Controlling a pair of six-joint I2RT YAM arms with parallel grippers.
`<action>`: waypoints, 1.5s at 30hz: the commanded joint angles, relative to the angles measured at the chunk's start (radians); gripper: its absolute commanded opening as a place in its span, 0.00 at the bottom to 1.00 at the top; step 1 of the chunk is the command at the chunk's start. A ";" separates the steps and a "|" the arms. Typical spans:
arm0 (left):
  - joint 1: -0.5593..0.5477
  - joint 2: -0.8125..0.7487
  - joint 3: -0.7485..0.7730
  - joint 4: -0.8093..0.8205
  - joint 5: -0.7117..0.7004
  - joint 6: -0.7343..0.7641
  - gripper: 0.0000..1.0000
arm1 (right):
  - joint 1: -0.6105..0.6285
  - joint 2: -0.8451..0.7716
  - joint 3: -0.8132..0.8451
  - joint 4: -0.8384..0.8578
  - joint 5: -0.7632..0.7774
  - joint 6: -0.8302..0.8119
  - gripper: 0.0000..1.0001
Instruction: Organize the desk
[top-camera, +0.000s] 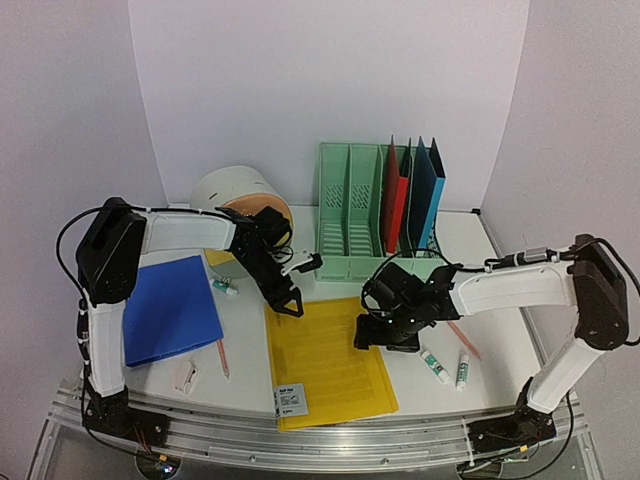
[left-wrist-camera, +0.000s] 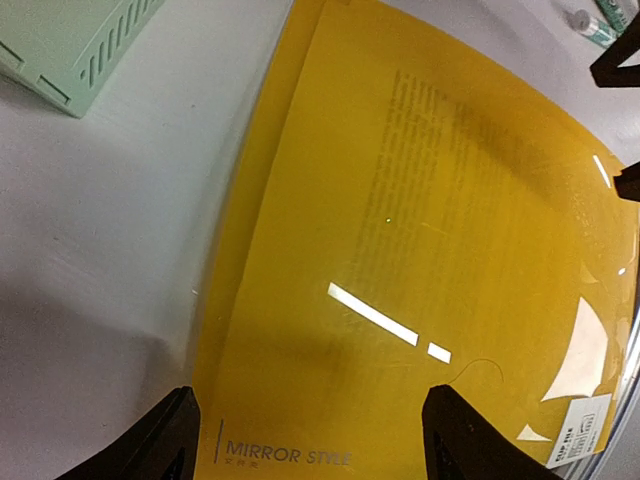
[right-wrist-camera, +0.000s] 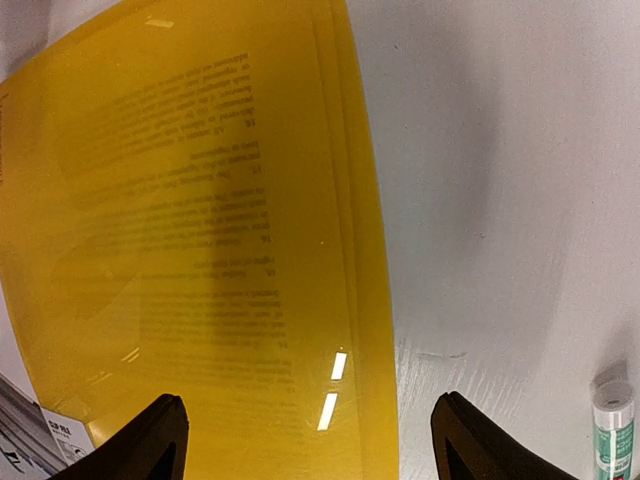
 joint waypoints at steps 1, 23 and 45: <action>0.002 0.027 0.059 -0.053 -0.076 -0.001 0.77 | 0.011 -0.057 -0.020 0.013 -0.005 -0.002 0.86; 0.007 0.102 0.068 -0.211 0.062 0.002 0.46 | 0.038 -0.038 -0.114 0.127 -0.008 -0.004 0.86; 0.012 -0.059 0.005 -0.244 0.153 0.142 0.05 | 0.037 0.064 0.031 0.056 0.028 -0.110 0.86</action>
